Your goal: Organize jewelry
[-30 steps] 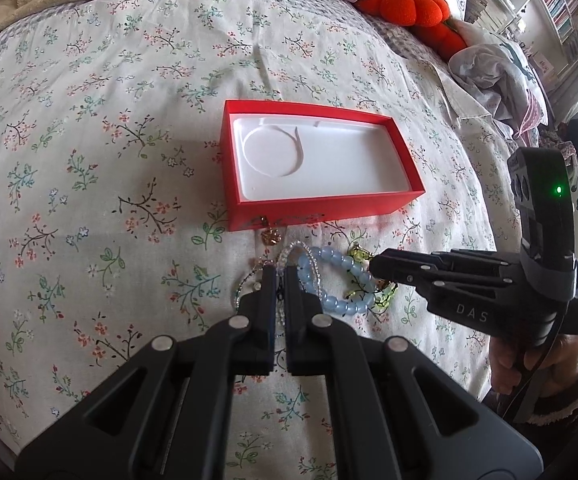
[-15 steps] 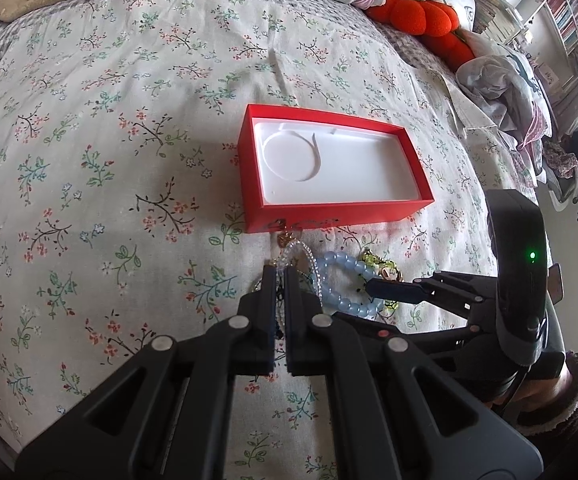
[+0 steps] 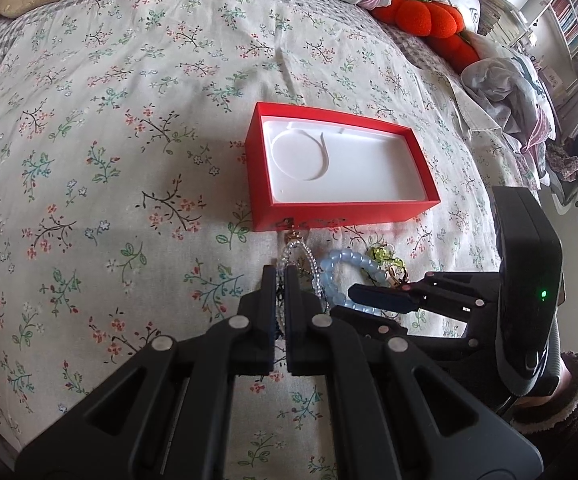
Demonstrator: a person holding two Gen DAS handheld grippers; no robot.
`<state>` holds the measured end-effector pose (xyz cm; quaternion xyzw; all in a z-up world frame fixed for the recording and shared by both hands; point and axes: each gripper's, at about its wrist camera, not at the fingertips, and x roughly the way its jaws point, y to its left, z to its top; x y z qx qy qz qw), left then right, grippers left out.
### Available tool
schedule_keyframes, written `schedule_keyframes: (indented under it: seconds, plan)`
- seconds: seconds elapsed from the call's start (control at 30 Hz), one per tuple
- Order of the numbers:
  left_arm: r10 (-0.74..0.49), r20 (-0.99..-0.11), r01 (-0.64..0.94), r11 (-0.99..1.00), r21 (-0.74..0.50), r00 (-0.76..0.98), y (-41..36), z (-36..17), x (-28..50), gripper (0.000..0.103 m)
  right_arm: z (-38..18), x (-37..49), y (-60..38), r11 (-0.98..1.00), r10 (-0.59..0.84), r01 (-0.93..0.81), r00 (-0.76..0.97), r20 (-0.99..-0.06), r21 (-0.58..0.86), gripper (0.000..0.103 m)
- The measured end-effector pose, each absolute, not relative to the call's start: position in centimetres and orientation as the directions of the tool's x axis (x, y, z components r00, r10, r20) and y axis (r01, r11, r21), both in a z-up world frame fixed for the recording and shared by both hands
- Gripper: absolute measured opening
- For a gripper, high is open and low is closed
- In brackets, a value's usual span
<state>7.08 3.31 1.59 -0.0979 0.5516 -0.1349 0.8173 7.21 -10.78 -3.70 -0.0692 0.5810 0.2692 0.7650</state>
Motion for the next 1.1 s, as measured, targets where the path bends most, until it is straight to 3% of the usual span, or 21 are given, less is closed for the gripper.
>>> schedule_keyframes:
  seconds: [0.2,0.33,1.1]
  plan:
    - [-0.318,-0.884,0.115,0.948,-0.297,0.343,2.8,1.1,7.0,0.004,-4.9,7.1,-10.9,0.854,0.291,-0.487,0.154,-0.944,0.184,0.02]
    - [-0.317,-0.881,0.116,0.948,-0.295,0.351,2.6,1.3,6.9,0.004,-4.5,7.3,-11.4,0.871,0.299,-0.449,0.163,-0.94,0.199,0.012]
    - [-0.356,-0.781,0.102,0.929,-0.356,0.514,2.8,5.2,7.2,0.004,6.5,7.2,-18.4,0.911,0.412,-0.249,0.48,-0.774,0.33,0.012]
